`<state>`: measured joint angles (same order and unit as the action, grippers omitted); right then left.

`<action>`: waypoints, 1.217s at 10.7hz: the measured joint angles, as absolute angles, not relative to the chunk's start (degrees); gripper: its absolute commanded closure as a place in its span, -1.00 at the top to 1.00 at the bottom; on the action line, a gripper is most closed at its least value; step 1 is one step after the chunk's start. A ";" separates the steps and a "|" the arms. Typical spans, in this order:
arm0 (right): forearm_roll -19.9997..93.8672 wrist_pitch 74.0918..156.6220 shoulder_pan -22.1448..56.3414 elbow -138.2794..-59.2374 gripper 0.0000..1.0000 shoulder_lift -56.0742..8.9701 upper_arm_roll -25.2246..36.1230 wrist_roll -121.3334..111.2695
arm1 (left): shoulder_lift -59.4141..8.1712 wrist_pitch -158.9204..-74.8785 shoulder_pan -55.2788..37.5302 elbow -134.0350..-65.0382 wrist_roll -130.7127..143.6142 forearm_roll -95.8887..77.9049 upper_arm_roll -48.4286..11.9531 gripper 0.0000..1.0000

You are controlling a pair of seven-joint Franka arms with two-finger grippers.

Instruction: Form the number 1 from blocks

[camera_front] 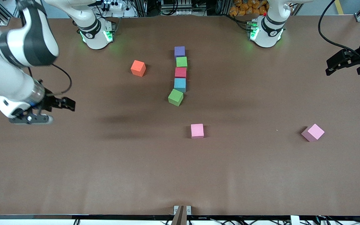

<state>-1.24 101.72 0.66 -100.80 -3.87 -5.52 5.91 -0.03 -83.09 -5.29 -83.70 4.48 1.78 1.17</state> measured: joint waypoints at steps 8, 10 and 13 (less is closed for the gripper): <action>1.36 83.46 -6.96 -84.11 1.00 0.04 -6.34 -6.87 | 1.26 -82.28 -6.23 -84.02 4.40 1.70 -0.42 1.00; 2.39 82.71 -8.50 -83.61 1.00 0.02 -6.32 -7.38 | 1.41 -81.80 -6.24 -84.04 4.39 1.70 -0.49 1.00; 2.99 82.71 -8.49 -83.61 1.00 -0.19 -6.66 -7.37 | 1.47 -81.68 -6.55 -84.06 4.39 1.70 -0.55 1.00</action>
